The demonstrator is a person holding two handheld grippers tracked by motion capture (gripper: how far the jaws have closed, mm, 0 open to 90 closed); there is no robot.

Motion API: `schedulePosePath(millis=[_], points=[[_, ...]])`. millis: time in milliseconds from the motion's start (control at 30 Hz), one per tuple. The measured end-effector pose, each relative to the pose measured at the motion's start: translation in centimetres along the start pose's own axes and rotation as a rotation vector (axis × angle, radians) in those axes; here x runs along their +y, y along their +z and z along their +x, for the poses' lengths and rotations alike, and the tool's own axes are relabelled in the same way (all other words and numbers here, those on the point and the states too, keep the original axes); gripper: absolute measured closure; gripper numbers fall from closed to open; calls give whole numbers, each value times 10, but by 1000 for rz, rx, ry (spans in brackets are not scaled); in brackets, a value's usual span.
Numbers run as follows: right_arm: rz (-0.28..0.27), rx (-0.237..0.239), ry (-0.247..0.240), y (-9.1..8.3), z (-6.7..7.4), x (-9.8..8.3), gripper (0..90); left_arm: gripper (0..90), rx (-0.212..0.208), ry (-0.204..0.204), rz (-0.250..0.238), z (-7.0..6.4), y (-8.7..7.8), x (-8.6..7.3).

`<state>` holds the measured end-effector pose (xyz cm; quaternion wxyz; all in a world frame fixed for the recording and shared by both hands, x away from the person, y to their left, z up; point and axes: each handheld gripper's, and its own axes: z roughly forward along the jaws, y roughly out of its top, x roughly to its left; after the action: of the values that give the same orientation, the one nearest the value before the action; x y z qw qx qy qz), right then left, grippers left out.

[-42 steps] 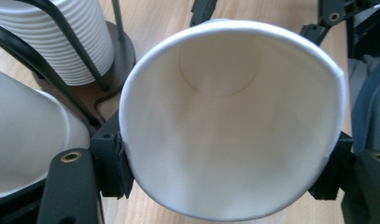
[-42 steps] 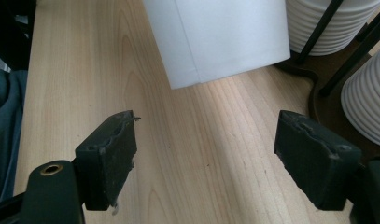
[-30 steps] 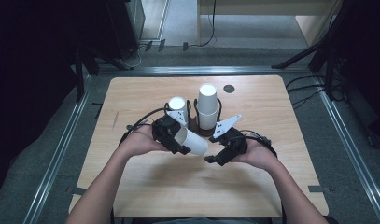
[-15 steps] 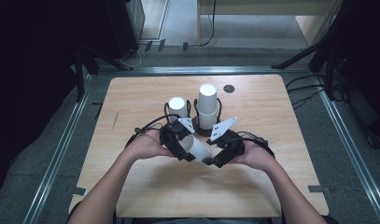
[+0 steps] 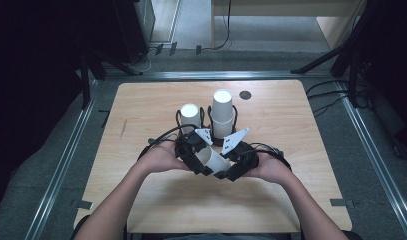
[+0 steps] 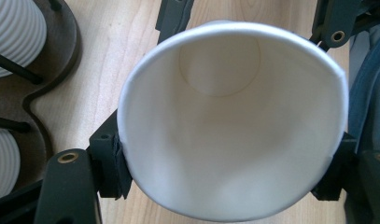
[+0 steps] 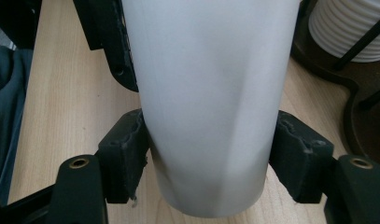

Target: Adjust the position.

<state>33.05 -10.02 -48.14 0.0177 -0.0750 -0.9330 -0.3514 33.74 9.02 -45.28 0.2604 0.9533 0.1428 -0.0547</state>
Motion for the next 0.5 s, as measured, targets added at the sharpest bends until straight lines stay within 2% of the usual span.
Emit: schedulePosePath(millis=[67, 200, 267, 333, 500], points=[[4, 6, -4, 0, 0, 0, 331, 248, -9, -6, 2, 0, 1, 0], [9, 6, -10, 1, 1, 1, 332, 226, -5, 16, 5, 0, 0, -1], [3, 4, -12, 0, 2, 1, 330, 187, 15, 38, -16, -2, -1, -1], [-2, -3, -19, -2, 1, 1, 330, 113, 38, 41, -33, -2, -2, -1], [-10, -13, -3, -6, 0, -1, 329, 100, 42, 14, -92, 0, -8, -5]])
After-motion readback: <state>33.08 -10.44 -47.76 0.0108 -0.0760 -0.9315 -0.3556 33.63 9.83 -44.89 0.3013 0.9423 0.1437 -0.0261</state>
